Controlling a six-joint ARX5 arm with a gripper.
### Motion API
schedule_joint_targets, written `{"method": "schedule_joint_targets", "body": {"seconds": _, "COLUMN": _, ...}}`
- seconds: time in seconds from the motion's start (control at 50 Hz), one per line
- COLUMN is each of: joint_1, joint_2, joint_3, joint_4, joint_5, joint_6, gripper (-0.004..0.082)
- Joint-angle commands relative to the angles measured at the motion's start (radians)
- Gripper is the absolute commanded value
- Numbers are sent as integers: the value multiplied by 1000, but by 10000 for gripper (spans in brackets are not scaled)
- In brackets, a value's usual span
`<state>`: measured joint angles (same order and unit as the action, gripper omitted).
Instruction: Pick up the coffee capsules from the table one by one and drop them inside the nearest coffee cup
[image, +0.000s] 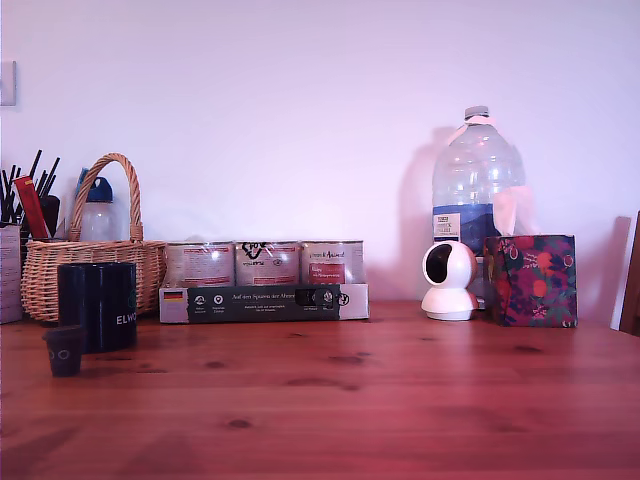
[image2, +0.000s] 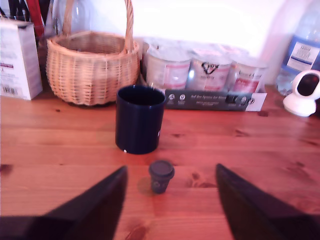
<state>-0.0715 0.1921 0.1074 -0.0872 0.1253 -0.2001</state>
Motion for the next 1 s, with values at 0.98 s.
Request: {"method": "schedule_joint_targets", "body": {"seconds": 0.98, "joint_1": 3, "joint_2": 288, "joint_3": -114, "joint_4": 370, "joint_5": 36, "joint_6": 104, "gripper": 624}}
